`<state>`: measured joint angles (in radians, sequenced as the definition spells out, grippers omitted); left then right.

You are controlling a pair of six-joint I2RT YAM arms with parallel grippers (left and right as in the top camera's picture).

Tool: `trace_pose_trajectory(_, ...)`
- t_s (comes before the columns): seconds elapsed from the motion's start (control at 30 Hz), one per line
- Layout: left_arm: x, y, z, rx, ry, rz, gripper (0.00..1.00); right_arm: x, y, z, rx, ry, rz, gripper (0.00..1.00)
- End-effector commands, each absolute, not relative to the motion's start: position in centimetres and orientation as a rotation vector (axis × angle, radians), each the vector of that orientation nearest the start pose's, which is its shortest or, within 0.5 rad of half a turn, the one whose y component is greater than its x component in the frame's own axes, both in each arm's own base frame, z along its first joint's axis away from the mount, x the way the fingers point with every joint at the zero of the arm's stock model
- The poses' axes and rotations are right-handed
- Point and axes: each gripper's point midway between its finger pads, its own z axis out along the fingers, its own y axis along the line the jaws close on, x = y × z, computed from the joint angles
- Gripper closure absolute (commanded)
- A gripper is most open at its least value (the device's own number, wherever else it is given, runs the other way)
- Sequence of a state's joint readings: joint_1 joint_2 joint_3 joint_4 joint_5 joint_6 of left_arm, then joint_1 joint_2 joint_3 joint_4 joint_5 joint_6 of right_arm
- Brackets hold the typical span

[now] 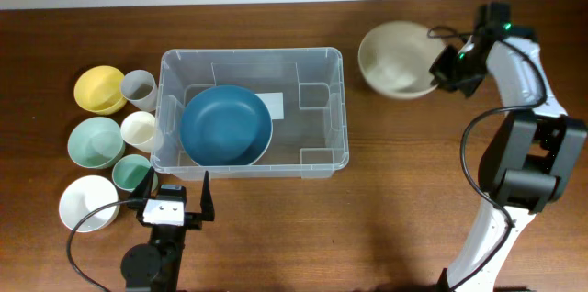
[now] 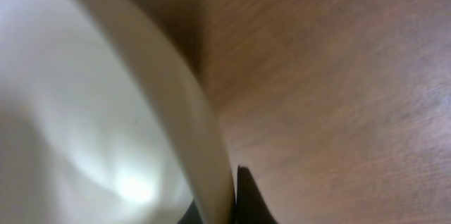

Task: Pack container
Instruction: 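Carry the cream plate into the container over the blue bowl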

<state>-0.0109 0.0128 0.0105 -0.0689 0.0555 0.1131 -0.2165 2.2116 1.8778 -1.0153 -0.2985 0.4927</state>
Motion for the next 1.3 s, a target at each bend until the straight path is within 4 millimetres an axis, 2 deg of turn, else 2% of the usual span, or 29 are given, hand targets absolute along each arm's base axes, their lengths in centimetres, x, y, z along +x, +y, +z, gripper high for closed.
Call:
trace_pose_trajectory(0.0, 24.6, -1.1, 15.8, 0.15, 1.637, 0.046, 0.0, 51.6, -3.0, 19.7, 0.637, 2.53, 0.84, 0.96)
trace_pose_trajectory(0.07, 24.6, -1.1, 15.8, 0.15, 1.637, 0.046, 0.0, 51.2, 0.0, 26.3, 0.433, 2.433, 1.006, 0.96)
trace_pose_trajectory(0.1, 24.6, -1.1, 15.8, 0.15, 1.637, 0.046, 0.0, 50.0, 2.8, 30.4, 0.3, 2.391, 1.068, 0.96)
trace_pose_trajectory(0.17, 24.6, -1.1, 15.8, 0.15, 1.637, 0.046, 0.0, 48.9, 5.1, 32.5, 0.214, 2.387, 1.06, 0.96)
trace_pose_trajectory(0.2, 24.6, -1.1, 15.8, 0.15, 1.637, 0.046, 0.0, 47.6, 8.2, 34.0, 0.096, 2.398, 1.028, 0.96)
trace_pose_trajectory(0.23, 24.6, -1.1, 15.8, 0.15, 1.637, 0.046, 0.0, 46.9, 10.1, 34.2, 0.044, 2.419, 0.998, 0.96)
trace_pose_trajectory(0.33, 24.6, -1.1, 15.8, 0.15, 1.637, 0.046, 0.0, 45.5, 15.7, 32.2, -0.077, 2.526, 0.825, 0.96)
trace_pose_trajectory(0.4, 24.6, -1.1, 15.8, 0.15, 1.637, 0.046, 0.0, 43.8, 22.1, 28.5, -0.238, 2.623, 0.684, 0.96)
trace_pose_trajectory(0.43, 24.6, -1.1, 15.8, 0.15, 1.637, 0.046, 0.0, 43.1, 24.0, 27.5, -0.287, 2.641, 0.664, 0.96)
trace_pose_trajectory(0.53, 24.6, -1.1, 15.8, 0.15, 1.637, 0.046, 0.0, 42.2, 27.5, 24.3, -0.238, 2.719, 0.573, 0.96)
trace_pose_trajectory(0.67, 24.6, -1.1, 15.8, 0.15, 1.637, 0.046, 0.0, 41.6, 30.9, 21.8, -0.292, 2.744, 0.64, 0.96)
trace_pose_trajectory(0.77, 24.6, -1.1, 15.8, 0.15, 1.637, 0.046, 0.0, 41.1, 32.5, 19.1, -0.307, 2.787, 0.662, 0.96)
trace_pose_trajectory(0.9, 24.6, -1.1, 15.8, 0.15, 1.637, 0.046, 0.0, 40.9, 33.1, 15.3, -0.304, 2.832, 0.653, 0.96)
trace_pose_trajectory(1.1, 24.6, -1.1, 15.8, 0.15, 1.637, 0.046, 0.0, 39.8, 34.8, 11.9, -0.335, 2.858, 0.818, 0.95)
trace_pose_trajectory(1.27, 24.6, -1.1, 15.8, 0.15, 1.637, 0.046, 0.0, 39.2, 34.4, 9.1, -0.273, 2.917, 0.802, 0.95)
